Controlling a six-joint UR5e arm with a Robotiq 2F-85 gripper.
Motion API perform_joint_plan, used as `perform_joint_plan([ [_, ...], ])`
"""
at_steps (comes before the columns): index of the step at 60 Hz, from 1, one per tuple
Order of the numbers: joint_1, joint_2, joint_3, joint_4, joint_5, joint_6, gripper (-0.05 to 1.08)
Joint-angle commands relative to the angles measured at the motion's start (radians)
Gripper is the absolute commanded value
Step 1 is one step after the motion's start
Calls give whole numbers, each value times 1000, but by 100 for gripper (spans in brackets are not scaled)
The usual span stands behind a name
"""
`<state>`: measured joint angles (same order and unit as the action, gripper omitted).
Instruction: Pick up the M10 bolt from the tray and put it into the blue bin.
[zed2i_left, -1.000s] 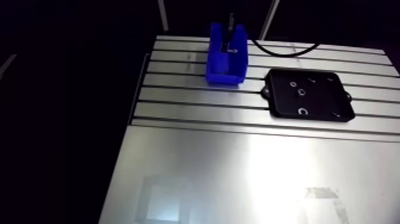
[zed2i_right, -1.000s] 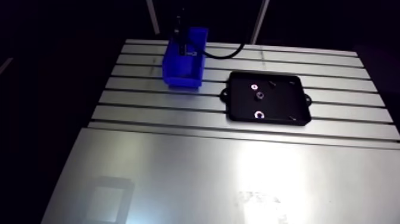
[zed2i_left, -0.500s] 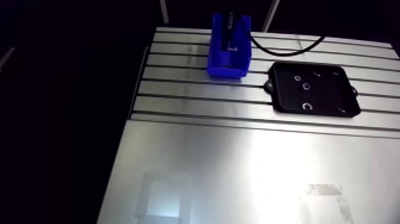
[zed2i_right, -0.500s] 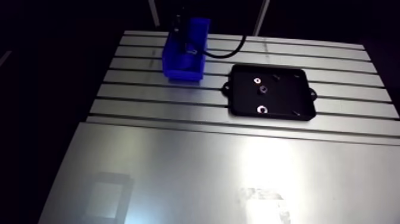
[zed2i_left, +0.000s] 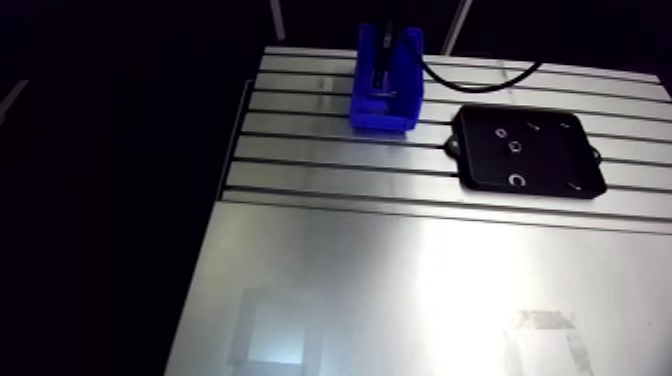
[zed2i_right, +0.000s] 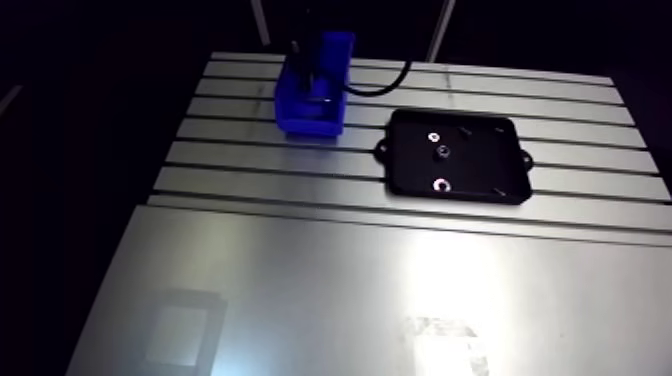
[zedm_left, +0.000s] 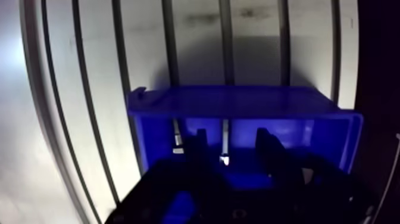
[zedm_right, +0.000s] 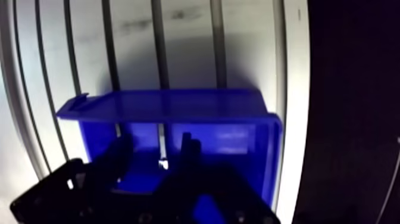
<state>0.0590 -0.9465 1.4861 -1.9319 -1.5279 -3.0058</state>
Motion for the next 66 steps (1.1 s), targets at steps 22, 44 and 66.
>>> perform_joint_plan([
  [22, 7, -258, -95, 249, -60, 48, 1],
  [44, 4, -340, -89, 316, -89, 857, 1],
  [66, -142, -467, -58, 425, -91, 1314, 1],
])
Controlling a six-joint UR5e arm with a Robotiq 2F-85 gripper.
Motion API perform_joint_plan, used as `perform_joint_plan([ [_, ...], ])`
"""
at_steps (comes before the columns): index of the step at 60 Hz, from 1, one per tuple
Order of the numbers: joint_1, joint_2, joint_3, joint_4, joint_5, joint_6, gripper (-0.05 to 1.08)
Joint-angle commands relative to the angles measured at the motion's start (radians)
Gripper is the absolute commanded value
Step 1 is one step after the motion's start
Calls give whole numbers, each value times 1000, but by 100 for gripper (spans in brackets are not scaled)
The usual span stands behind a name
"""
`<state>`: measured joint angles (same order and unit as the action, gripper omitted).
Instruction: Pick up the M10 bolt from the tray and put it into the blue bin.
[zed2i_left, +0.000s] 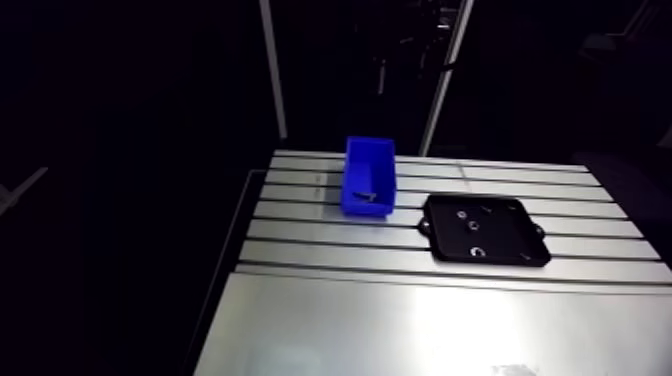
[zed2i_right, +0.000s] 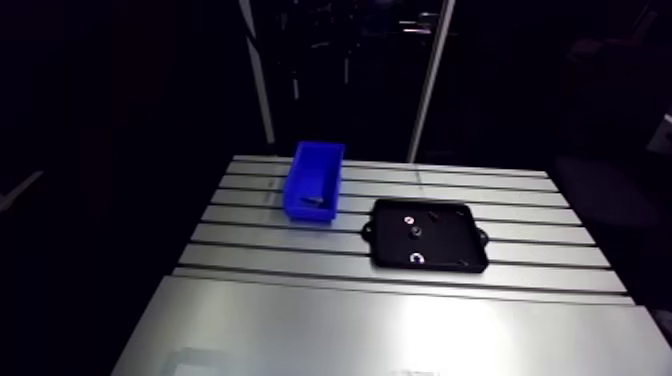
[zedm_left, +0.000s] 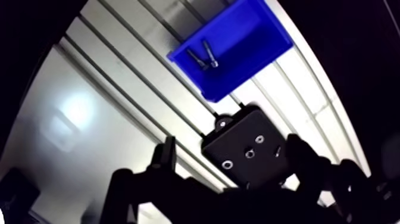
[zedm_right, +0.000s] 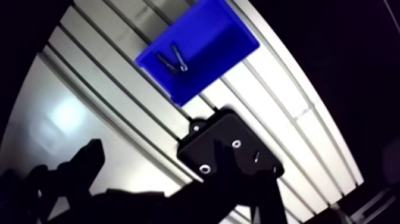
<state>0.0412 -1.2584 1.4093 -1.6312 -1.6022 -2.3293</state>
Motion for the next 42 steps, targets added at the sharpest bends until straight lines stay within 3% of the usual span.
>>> perform_joint_plan([
  [1, -124, -155, 19, 124, -17, 638, 1],
  [13, -142, -199, 10, 146, -18, 640, 1],
  [42, -144, -239, 19, 153, -28, 640, 1],
])
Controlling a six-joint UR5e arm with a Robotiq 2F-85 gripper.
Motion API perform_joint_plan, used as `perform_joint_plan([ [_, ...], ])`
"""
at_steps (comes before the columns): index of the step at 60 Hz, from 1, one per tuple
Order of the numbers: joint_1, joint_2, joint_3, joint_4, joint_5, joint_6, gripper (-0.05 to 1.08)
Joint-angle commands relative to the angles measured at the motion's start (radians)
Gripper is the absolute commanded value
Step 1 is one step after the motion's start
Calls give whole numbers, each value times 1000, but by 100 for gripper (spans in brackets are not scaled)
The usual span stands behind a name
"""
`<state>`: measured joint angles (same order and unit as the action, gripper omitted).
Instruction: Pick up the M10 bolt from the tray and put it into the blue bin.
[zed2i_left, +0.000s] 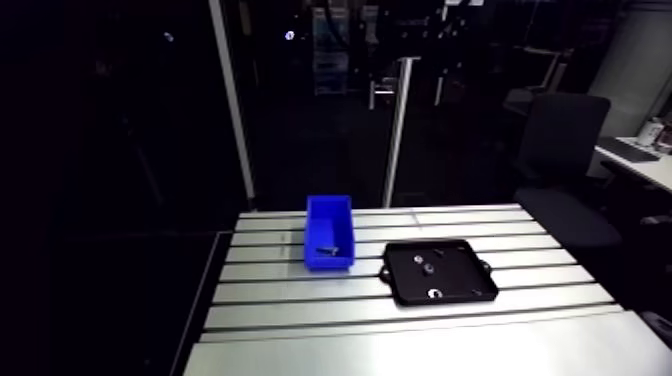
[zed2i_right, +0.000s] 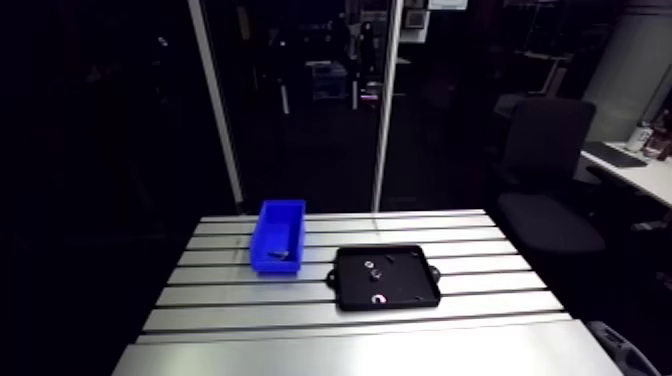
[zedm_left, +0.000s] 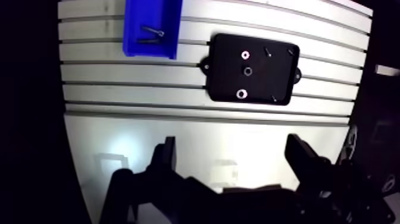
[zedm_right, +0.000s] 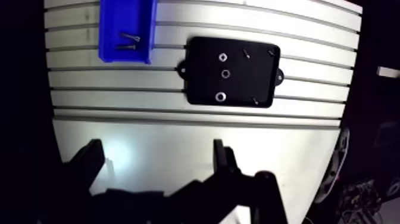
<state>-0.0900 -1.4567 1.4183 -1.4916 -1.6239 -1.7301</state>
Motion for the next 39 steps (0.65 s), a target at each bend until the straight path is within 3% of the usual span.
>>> perform_joint_plan([
  [1, -13, -41, 12, 14, -6, 40, 1],
  [27, -11, -27, 15, 8, -23, 40, 1],
  [39, -13, -29, 20, 3, -21, 40, 1],
])
